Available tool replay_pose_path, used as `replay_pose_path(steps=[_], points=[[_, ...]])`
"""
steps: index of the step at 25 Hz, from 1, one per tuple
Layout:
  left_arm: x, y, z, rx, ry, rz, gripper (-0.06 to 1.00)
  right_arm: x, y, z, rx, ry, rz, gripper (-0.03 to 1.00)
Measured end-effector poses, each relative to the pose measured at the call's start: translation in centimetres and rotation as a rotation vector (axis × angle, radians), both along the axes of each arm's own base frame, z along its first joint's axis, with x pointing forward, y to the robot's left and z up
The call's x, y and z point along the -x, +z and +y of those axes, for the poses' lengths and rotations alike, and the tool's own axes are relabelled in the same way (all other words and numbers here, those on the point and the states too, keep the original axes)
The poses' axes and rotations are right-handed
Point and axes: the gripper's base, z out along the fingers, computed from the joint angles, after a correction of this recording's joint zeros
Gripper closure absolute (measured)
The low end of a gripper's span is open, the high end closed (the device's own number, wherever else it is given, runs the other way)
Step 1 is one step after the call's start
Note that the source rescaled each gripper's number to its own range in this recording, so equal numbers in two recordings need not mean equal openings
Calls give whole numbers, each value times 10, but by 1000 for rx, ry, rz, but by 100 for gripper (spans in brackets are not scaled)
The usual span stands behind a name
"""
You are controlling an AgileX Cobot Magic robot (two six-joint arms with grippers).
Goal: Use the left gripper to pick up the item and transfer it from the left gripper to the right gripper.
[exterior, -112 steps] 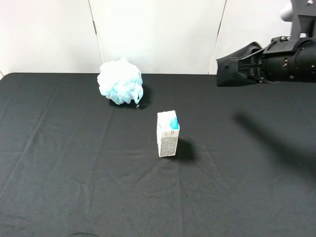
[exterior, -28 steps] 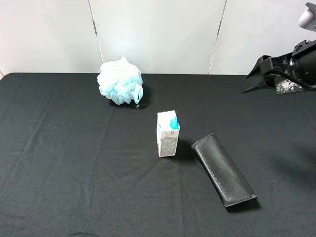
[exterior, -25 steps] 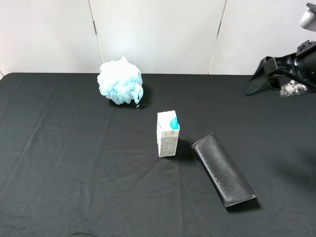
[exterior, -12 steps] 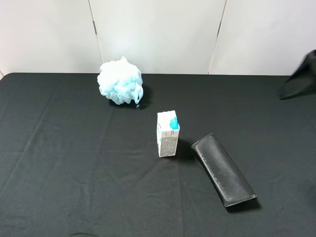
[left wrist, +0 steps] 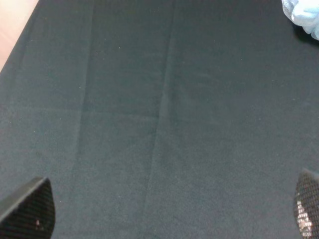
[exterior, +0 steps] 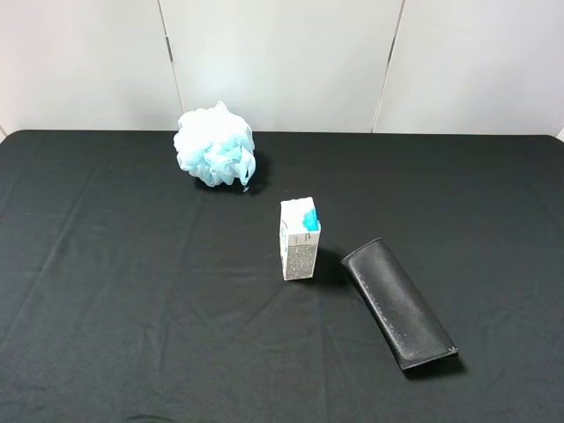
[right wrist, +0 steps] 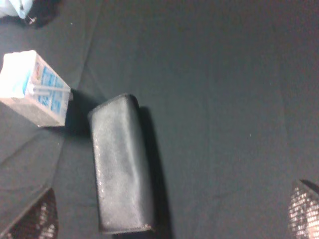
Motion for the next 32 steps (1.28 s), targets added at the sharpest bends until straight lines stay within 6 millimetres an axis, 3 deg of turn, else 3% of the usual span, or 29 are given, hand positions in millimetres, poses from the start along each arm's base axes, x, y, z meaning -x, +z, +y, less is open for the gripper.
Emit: replay_pose_path(steps=[5,14,18,32], points=[[0,0,0,0,0,0,1,30,-24,-3,1,-15,-57,-3],[0,0,0,0,0,0,1,58,-59,-15,51,-114,-202,-3],[0,0,0,0,0,0,1,68,-61,-17,46,-138,-308,-3],[0,0,0,0,0,0,1,66,-64,-20,55,-170,-324,-3]])
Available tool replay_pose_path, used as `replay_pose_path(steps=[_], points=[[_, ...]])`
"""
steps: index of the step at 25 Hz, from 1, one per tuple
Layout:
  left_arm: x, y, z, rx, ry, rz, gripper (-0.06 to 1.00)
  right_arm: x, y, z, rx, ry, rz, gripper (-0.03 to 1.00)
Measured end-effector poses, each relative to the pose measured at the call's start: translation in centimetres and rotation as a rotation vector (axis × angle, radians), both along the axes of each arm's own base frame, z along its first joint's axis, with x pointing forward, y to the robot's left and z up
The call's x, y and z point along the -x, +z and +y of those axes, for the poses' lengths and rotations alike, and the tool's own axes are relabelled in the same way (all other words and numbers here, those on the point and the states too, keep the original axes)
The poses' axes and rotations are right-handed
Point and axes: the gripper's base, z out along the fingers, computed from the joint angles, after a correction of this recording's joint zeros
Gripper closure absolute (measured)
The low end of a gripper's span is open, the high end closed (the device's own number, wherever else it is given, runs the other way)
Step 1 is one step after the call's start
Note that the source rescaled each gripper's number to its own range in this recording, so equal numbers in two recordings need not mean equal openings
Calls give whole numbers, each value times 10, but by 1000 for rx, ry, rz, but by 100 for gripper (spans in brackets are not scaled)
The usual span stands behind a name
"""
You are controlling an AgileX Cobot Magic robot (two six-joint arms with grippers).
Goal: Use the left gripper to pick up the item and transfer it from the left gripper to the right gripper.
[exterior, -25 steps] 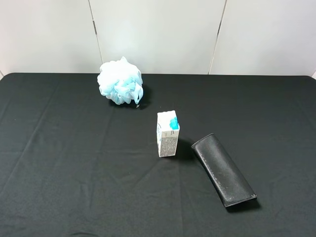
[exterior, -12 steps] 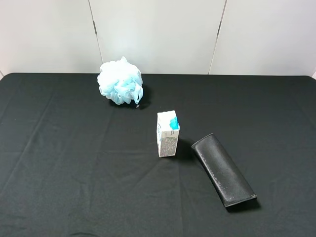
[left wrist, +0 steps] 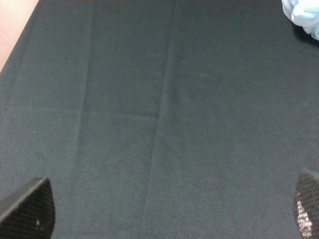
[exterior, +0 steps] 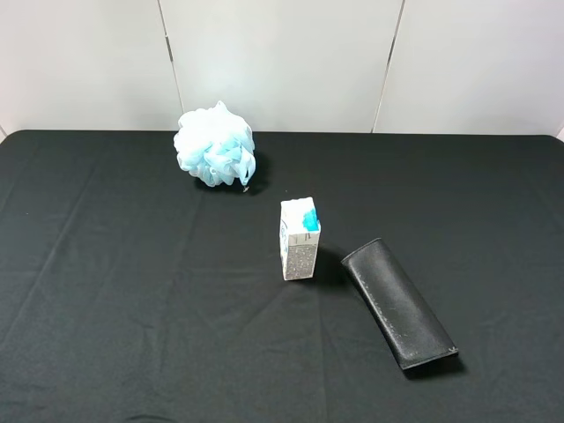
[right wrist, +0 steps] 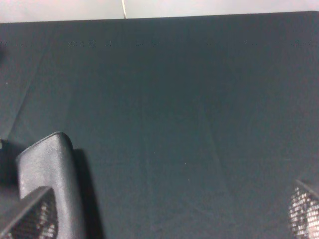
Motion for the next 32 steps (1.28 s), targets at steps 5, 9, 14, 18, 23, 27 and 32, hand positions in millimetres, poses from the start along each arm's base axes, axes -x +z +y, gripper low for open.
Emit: replay_pose_path(steps=[5,9,14,18,23,27,32], points=[[0,0,0,0,0,0,1,0,0,0,0,0,0,-3],[0,0,0,0,0,0,1,0,0,0,0,0,0,-3],[0,0,0,0,0,0,1,0,0,0,0,0,0,-3],[0,0,0,0,0,0,1,0,0,0,0,0,0,-3],[0,0,0,0,0,0,1,0,0,0,0,0,0,-3],[0,0,0,0,0,0,1,0,0,0,0,0,0,-3],[0,0,0,0,0,0,1,0,0,0,1,-1,-1,-3]])
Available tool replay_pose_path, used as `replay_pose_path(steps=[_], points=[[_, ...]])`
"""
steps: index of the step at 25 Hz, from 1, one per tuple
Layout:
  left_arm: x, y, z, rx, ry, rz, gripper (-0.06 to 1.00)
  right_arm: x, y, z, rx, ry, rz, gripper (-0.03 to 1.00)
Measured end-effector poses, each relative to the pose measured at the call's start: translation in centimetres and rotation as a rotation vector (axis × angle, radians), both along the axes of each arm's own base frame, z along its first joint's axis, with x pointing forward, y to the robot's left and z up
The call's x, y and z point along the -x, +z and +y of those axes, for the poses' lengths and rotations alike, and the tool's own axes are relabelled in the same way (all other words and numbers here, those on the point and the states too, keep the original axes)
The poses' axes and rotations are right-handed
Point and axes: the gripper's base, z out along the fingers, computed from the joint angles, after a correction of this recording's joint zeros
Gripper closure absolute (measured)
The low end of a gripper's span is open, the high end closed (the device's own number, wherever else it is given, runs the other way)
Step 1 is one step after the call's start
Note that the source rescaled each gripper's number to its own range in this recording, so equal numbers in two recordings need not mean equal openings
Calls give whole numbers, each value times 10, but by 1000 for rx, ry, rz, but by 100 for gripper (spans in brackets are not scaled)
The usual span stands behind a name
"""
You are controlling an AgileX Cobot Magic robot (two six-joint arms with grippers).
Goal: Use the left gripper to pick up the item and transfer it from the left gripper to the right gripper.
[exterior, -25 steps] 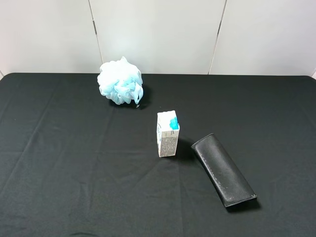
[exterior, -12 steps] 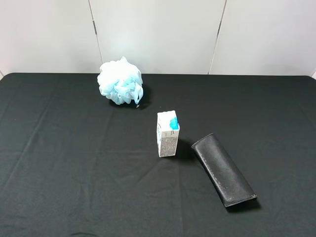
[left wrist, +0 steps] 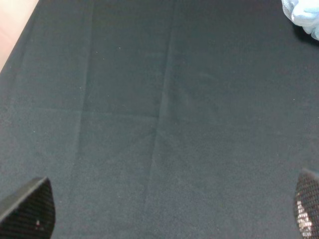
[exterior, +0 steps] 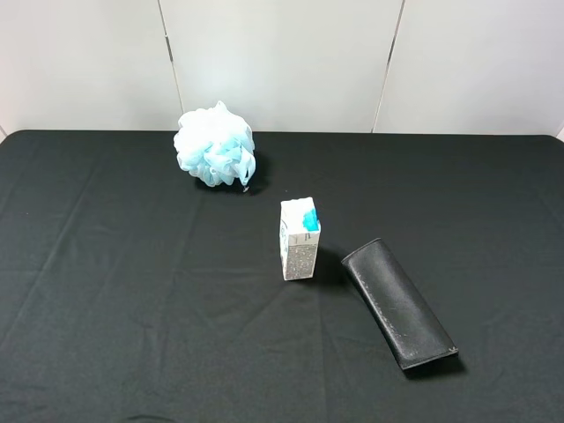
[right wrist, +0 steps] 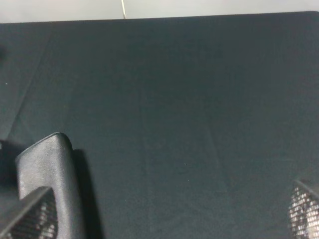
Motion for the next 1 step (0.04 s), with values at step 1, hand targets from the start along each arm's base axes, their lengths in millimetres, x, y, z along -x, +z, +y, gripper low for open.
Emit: replay_pose_path(steps=[1], points=[[0,0,0,0,0,0,1,0,0,0,0,0,0,-3]])
